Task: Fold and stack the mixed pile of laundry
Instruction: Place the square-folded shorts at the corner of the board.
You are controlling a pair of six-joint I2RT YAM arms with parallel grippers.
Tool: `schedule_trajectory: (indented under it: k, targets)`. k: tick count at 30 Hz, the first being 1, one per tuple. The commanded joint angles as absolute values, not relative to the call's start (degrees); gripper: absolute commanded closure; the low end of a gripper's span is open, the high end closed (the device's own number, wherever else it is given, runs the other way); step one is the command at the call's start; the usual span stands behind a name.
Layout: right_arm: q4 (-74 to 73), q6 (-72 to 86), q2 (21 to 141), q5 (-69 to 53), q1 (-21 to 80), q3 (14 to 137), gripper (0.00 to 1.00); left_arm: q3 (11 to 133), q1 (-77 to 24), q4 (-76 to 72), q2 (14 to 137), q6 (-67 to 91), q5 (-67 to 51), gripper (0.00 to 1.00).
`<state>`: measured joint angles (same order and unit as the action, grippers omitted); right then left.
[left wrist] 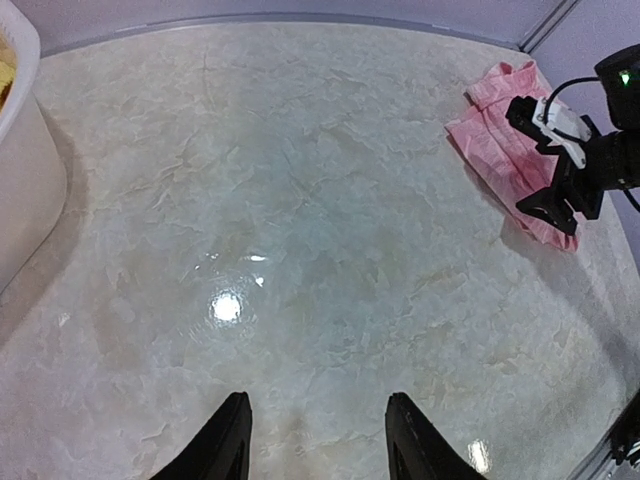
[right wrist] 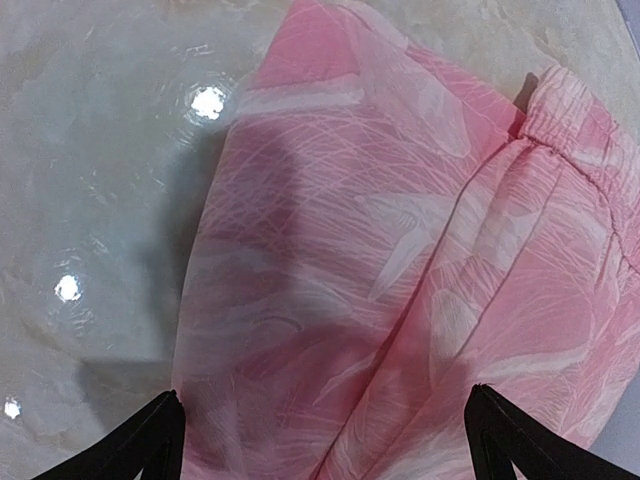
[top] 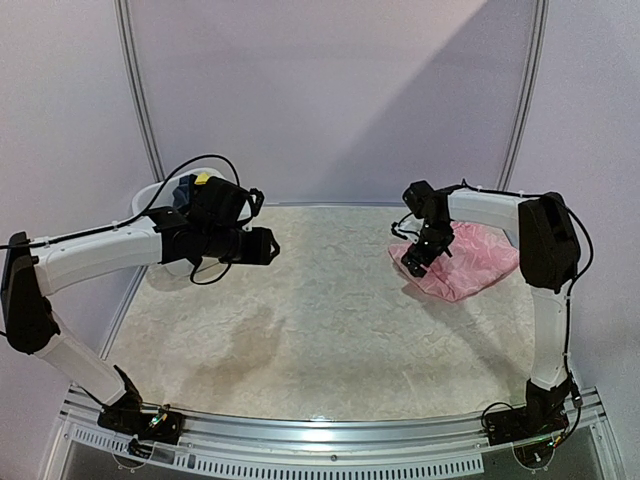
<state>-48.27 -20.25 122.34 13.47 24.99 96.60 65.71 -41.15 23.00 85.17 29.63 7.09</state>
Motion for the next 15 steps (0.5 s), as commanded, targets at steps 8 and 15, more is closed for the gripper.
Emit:
schedule_trajectory:
  k: [8, 15]
  targets:
    - [-44.5, -21.1, 124.2, 18.8, 27.9, 96.3, 0.01, 64.2, -41.7, 22.4, 86.0, 30.4, 6.5, 0.53]
    - [-41.7, -20.1, 127.4, 26.5, 27.9, 96.3, 0.01, 64.3, -41.7, 22.2, 86.4, 30.6, 5.9, 0.53]
